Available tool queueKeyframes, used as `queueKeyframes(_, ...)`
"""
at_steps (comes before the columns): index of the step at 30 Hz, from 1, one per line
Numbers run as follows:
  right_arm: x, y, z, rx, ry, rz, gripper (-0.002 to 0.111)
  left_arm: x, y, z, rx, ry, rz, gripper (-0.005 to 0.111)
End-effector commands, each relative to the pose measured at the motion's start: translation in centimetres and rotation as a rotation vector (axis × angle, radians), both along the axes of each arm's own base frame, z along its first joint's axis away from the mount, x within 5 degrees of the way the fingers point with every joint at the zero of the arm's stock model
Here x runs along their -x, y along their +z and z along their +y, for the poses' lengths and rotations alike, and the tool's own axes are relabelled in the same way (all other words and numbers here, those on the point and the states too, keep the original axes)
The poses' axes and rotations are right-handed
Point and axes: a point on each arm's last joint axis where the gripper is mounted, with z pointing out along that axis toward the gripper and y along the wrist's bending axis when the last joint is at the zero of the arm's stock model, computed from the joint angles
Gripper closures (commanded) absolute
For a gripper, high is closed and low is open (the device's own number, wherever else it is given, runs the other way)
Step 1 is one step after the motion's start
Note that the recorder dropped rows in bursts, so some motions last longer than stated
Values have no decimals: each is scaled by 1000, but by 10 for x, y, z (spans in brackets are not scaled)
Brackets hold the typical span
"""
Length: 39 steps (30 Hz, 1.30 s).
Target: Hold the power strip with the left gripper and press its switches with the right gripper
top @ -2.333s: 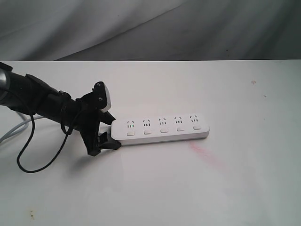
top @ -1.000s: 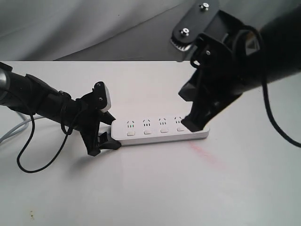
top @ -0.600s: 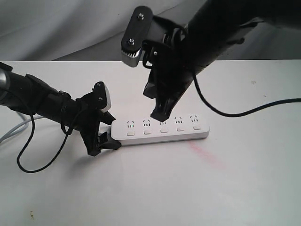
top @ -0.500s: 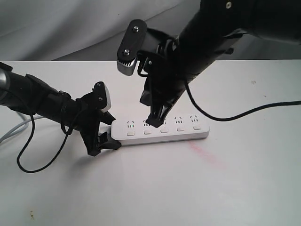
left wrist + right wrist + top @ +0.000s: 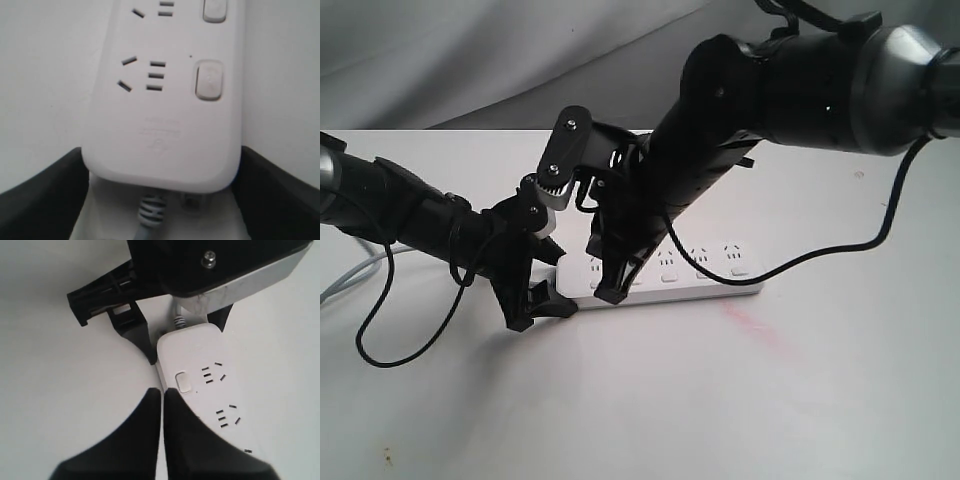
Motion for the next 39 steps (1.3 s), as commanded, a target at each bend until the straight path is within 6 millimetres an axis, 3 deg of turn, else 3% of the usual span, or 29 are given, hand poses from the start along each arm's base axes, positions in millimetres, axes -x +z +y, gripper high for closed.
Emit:
queueKeyframes(1,-2,1,5,-43,-15,-11,95,0,-1,-3,0,-11,-2,47)
queueKeyframes(7,-5,3,7,-77,-36,-42,73,0,-1,-3,0,-11,-2,47)
queueKeyframes(14,-9,4,6,-65,-21,-105,62,0,-1,-3,0,-11,-2,47)
queueKeyframes(19,-16,-16,5,1,50,-115,55,0,-1,-3,0,-11,-2,47)
queueKeyframes(26,-34,-34,2,-11,5,-156,55,0,-1,-3,0,-11,-2,47)
queueKeyframes(39,-44,-66,6,10,14,-189,55,0,-1,-3,0,-11,-2,47)
